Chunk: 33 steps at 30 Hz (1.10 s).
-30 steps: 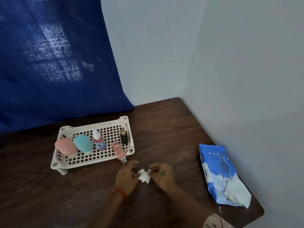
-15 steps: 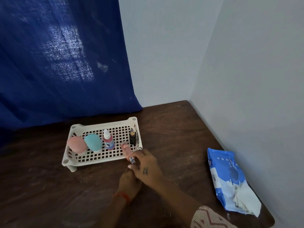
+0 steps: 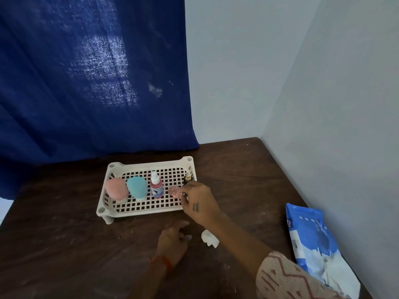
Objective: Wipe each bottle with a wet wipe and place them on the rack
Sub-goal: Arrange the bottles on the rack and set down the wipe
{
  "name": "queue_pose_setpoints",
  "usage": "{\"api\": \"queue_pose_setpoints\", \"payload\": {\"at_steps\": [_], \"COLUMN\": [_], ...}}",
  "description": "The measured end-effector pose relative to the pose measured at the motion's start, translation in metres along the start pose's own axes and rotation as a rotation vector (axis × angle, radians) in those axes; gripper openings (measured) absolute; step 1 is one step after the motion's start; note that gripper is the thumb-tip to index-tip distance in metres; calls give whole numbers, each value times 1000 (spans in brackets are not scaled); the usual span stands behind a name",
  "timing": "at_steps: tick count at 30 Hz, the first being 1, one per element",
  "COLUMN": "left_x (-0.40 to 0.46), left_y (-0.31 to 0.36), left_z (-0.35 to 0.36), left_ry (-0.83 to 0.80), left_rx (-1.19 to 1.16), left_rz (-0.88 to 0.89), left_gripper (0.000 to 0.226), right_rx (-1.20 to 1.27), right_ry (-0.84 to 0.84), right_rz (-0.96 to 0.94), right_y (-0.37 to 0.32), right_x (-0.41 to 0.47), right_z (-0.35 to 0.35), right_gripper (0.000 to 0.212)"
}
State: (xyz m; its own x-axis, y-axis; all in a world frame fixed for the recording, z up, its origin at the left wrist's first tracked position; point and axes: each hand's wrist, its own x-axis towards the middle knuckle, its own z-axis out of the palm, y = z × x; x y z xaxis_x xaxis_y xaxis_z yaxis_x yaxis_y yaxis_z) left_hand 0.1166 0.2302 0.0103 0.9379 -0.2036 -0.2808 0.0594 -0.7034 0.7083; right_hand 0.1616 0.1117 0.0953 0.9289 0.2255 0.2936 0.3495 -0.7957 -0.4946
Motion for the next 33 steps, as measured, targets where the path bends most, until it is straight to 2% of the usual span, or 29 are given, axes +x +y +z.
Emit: {"api": "queue_pose_setpoints", "payload": {"at_steps": [7,11,26,33], "left_x": [1,1,5,6], "left_y": [-3,-6,-11,-6], "left_z": [-8,-12,-18,-19], "left_ry": [38,36,48,66], "left_rx": [-31,-41,-27,-7], "left_rz": [-11,-10,-6,38], "left_gripper": [36,36,35,35], "right_rx": [-155,-146,-71,-9], "right_ry": [-204,-283,-338,-291], "right_rz": [86,106,114,91], "right_y": [-8,-11,-9,-1], "right_x": [53,71,81,75], "right_z": [-18,-21,-18,-24], "right_gripper": [25,25,26,32]}}
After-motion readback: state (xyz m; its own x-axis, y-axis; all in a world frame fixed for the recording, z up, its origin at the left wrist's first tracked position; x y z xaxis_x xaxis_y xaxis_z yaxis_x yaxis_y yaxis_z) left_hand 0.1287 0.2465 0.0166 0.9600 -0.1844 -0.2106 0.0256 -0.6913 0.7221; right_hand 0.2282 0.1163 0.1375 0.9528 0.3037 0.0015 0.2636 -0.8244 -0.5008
